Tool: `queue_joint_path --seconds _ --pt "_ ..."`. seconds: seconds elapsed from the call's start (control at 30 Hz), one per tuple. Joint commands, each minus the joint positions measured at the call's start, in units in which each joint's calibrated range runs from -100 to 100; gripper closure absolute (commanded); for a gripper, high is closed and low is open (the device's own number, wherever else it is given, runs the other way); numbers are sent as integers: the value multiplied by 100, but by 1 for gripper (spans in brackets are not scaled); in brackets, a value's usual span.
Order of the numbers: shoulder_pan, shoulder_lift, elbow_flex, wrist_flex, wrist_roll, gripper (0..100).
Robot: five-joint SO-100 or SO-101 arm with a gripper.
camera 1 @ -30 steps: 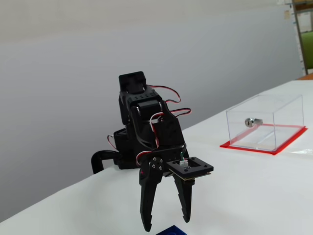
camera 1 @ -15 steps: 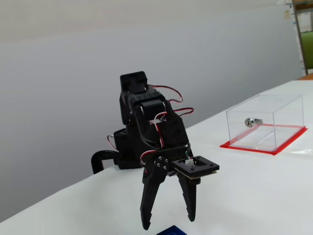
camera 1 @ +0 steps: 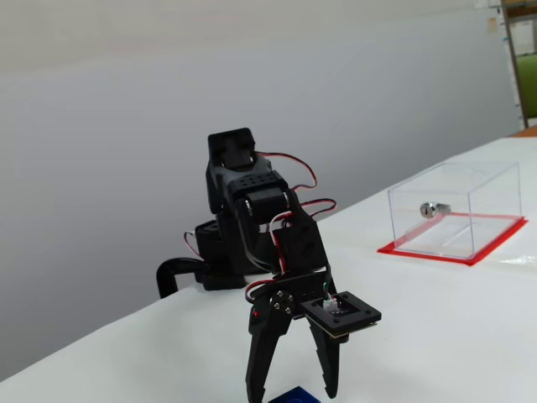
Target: Pick the blue lego brick and place it into the transparent box
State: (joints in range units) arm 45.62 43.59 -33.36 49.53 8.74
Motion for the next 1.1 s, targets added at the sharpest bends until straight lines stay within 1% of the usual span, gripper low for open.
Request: queue_joint_path --seconds 0.0,0.37,1.07 --pt "174 -112 -443 -140 -19 64" --pt "351 -11 -452 -140 -19 64" --pt "63 252 -796 -44 -19 64"
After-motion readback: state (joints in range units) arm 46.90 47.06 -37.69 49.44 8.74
